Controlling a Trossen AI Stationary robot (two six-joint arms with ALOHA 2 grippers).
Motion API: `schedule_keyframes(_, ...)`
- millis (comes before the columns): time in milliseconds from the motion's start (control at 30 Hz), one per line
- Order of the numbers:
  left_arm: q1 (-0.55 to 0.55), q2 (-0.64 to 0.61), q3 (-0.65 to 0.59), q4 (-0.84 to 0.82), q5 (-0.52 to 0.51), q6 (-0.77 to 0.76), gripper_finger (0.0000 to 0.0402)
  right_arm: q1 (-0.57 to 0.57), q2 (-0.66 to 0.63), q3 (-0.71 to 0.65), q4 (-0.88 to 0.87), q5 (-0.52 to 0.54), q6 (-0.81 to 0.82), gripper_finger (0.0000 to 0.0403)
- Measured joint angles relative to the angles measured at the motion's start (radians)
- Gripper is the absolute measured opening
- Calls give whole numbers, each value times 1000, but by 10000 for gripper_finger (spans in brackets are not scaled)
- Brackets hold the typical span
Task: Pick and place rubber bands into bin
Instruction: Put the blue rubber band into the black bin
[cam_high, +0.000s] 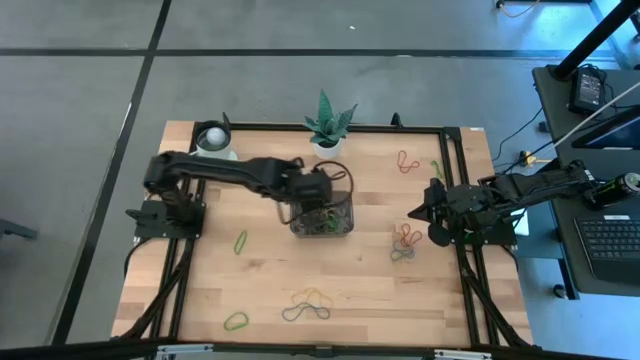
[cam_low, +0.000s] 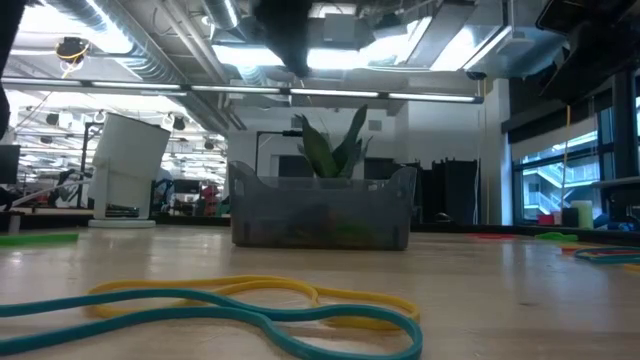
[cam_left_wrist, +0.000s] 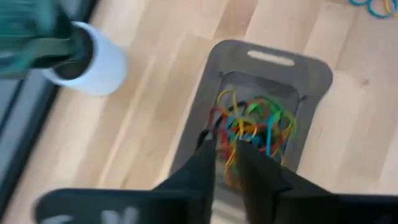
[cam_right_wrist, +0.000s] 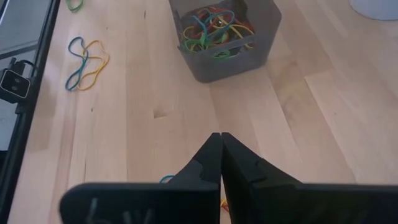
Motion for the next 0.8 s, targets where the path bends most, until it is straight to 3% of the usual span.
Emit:
schedule_keyframes(100, -30, -71, 0, -95, -50, -4, 13, 0, 0, 0, -1, 0, 22, 7)
schedule_keyframes(300, -132, -222, -129, -119, -132, -71, 2, 0, 1, 0, 0, 0, 85, 7)
schedule_keyframes(467, -227, -370, -385, 23, -168, -153, 2, 0, 2, 0, 0, 0, 97, 8)
schedule_keyframes(800, -319, -620, -858, 409, -60, -212, 2, 0, 26, 0, 39, 2, 145, 6)
